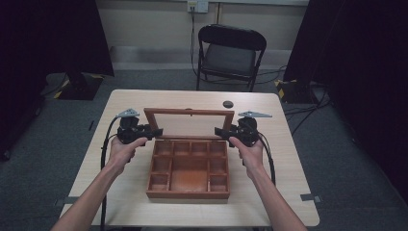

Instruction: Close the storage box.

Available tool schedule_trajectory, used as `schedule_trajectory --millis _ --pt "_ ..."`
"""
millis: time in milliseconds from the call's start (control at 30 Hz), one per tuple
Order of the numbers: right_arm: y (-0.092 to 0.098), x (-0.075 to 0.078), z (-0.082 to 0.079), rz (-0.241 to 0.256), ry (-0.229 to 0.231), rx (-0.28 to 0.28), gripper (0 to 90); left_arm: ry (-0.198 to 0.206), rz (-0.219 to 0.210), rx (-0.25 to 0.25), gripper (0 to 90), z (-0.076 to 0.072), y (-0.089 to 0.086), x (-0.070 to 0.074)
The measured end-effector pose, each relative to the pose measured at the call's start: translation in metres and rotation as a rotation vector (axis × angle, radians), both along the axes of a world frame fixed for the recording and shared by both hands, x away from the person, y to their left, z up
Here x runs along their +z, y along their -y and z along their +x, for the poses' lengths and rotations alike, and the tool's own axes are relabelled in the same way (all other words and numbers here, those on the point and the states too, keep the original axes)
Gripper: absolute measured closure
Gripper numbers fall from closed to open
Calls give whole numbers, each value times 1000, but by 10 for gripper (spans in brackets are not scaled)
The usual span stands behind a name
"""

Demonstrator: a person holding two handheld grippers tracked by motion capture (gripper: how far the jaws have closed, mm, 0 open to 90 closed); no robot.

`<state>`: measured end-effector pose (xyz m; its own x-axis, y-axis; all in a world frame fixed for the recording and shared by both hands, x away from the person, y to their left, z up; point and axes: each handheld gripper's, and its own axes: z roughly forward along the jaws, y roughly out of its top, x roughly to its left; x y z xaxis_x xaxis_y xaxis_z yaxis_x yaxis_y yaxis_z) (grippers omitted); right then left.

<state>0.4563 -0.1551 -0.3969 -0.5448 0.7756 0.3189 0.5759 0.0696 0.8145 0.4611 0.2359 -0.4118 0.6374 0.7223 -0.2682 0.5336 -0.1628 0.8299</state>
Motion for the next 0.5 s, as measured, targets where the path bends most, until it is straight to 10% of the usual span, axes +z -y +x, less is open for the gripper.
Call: schedule_trajectory --millis 500 --pt "-1 -3 -11 -33 -1 12 319 7 25 -10 449 -12 1 3"
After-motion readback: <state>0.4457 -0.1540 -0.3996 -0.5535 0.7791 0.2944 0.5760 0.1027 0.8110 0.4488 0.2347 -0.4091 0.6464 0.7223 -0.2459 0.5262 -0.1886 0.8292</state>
